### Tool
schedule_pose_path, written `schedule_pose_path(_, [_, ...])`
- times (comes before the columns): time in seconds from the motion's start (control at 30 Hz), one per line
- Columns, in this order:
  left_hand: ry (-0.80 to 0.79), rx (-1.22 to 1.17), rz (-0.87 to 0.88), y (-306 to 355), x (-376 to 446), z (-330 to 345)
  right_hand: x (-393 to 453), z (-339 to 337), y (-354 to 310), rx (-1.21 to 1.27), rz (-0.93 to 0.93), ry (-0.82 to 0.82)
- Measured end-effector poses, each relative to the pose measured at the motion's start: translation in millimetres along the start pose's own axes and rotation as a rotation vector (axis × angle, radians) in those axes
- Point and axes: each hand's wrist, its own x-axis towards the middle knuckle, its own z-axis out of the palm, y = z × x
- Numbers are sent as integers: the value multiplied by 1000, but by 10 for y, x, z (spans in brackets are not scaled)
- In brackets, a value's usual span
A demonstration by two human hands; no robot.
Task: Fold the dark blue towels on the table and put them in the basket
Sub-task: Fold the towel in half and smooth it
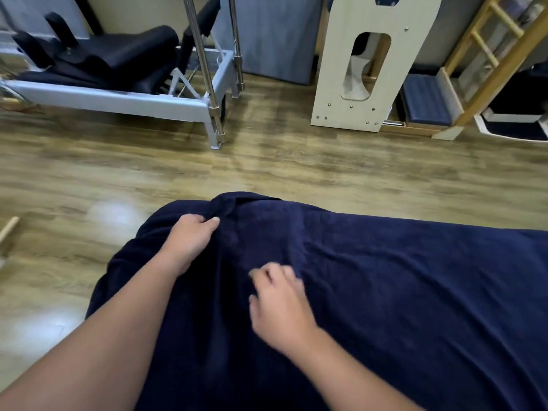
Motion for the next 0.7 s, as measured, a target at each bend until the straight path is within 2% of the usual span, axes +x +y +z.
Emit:
schedule_pose_path(0.07, [-76, -43, 26, 67, -42, -68, -225, 80, -339, 93, -111, -89])
schedule_pose_path(0.13, [-163, 38, 85, 104, -99, -84, -388, 101, -645, 196, -164, -298])
schedule_pose_path(0.23, [-276, 87, 115, 98, -195, -78, -453, 108, -1040, 207, -129, -664])
schedule_pose_path(0.27, [-307, 63, 115, 80, -235, -95, -463, 117, -1159, 184, -112, -716])
schedule_pose_path(0.37, [-387, 53, 195, 27, -325, -131, -470, 171, -1364, 120, -26, -687])
schedule_pose_path(0.43, [-366, 189, 269, 30, -389, -139, -523, 200, -1381, 88, 91, -611])
schedule_pose_path(0.53, [-298, 362, 266, 48, -402, -126, -731, 131, -1284, 147, 267, -492])
schedule_pose_path(0.7, [-323, 869, 448, 58, -395, 19, -1158, -23, -906, 119, 482, -469])
